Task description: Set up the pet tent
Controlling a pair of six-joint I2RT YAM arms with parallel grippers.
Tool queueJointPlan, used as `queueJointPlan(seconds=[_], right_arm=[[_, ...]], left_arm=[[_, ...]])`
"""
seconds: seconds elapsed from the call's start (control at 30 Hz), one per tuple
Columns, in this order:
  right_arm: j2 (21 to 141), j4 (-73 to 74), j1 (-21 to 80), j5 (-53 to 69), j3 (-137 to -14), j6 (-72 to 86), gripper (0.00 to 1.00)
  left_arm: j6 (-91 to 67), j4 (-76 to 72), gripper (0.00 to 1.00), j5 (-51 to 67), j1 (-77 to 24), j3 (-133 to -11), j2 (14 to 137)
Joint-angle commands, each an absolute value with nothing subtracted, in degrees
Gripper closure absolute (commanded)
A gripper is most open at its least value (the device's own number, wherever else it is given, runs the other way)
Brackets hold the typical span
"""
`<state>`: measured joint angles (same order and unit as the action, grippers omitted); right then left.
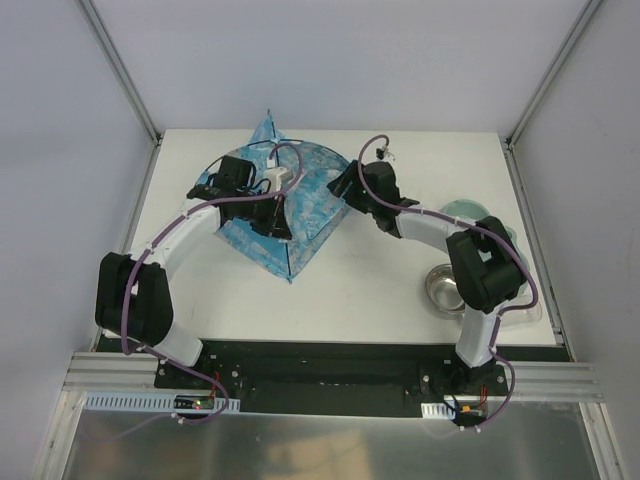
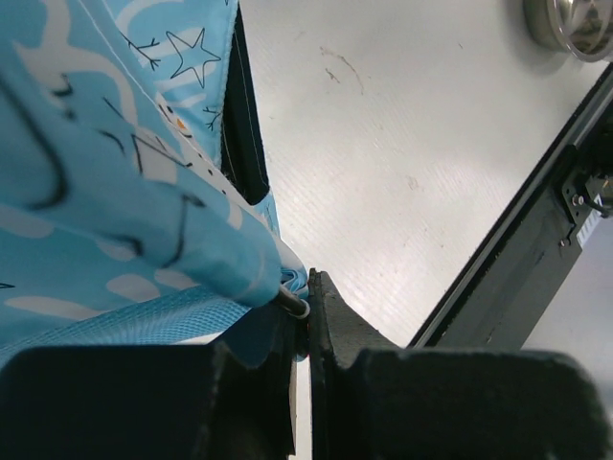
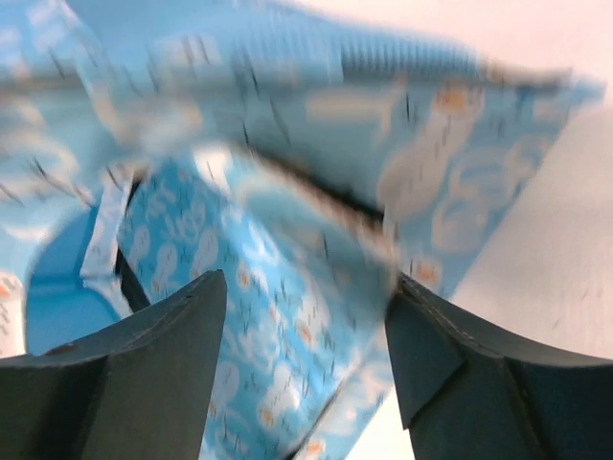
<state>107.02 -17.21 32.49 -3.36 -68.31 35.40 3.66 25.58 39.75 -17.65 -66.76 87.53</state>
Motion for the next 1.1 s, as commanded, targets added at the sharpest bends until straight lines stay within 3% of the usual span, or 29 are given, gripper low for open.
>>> queueJointPlan(seconds=[0.0, 0.13, 0.23, 0.67, 0.9, 1.07], right_arm=[[108.71, -28.99, 29.97, -4.84, -71.27, 30.24, 0.36], [109.51, -32.34, 30.06, -0.62, -72.51, 28.92, 0.78], [108.73, -32.17, 30.5, 4.48, -71.9, 29.44, 1.0], [112.05, -27.78, 38.32, 13.02, -73.99, 33.84, 1.0], [115.22, -18.47, 38.41, -12.18, -78.3, 31.56, 1.0], [118.91, -13.1, 38.41, -22.66, -84.72, 28.48, 1.0]], left_arm=[[5.19, 25.49, 1.0, 44.73, -18.1, -65.92, 85.69], [5.62, 25.49, 1.0, 45.0, -18.02, -66.27, 85.87], [5.8, 25.49, 1.0, 44.3, -18.1, -67.06, 86.22], [8.43, 25.49, 1.0, 49.47, -18.02, -70.05, 88.07], [8.35, 25.66, 1.0, 54.22, -18.1, -68.73, 86.31], [8.44, 26.28, 1.0, 56.51, -18.02, -67.59, 84.56]])
